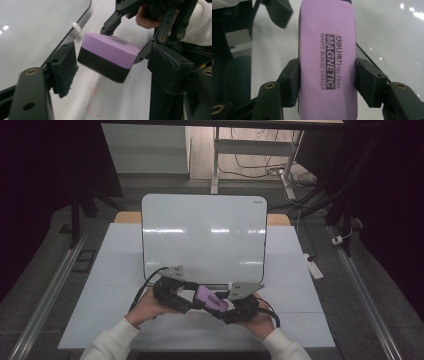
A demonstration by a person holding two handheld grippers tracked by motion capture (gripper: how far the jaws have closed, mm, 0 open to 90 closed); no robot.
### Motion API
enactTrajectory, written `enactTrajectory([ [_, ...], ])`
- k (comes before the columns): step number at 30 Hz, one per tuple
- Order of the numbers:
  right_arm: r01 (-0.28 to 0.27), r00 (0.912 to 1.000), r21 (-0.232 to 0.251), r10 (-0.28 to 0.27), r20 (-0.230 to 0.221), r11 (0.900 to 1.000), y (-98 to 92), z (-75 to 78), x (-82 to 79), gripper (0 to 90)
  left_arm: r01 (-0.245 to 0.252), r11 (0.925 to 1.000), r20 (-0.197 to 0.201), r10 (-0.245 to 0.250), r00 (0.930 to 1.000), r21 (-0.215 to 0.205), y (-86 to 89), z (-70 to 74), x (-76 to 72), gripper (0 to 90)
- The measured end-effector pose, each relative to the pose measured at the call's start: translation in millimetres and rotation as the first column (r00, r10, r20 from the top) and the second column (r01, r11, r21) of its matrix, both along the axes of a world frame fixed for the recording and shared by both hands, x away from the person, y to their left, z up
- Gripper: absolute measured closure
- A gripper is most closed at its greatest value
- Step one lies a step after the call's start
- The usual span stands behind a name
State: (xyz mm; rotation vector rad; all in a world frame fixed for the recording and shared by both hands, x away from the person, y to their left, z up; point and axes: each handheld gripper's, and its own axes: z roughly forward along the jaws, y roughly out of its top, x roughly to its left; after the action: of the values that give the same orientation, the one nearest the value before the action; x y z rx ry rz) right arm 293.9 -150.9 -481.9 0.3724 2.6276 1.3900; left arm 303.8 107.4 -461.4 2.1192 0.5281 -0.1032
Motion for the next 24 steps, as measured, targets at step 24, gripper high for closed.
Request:
enactTrajectory([
  [24, 0.064, 0.9965, 0.033, -0.066, 0.051, 0.997, -0.3, 12.3, -7.5, 33.5, -0.045, 0.9956, -0.078, 0.038, 0.9962, -0.082, 4.8, 0.0, 2.6, 39.7],
])
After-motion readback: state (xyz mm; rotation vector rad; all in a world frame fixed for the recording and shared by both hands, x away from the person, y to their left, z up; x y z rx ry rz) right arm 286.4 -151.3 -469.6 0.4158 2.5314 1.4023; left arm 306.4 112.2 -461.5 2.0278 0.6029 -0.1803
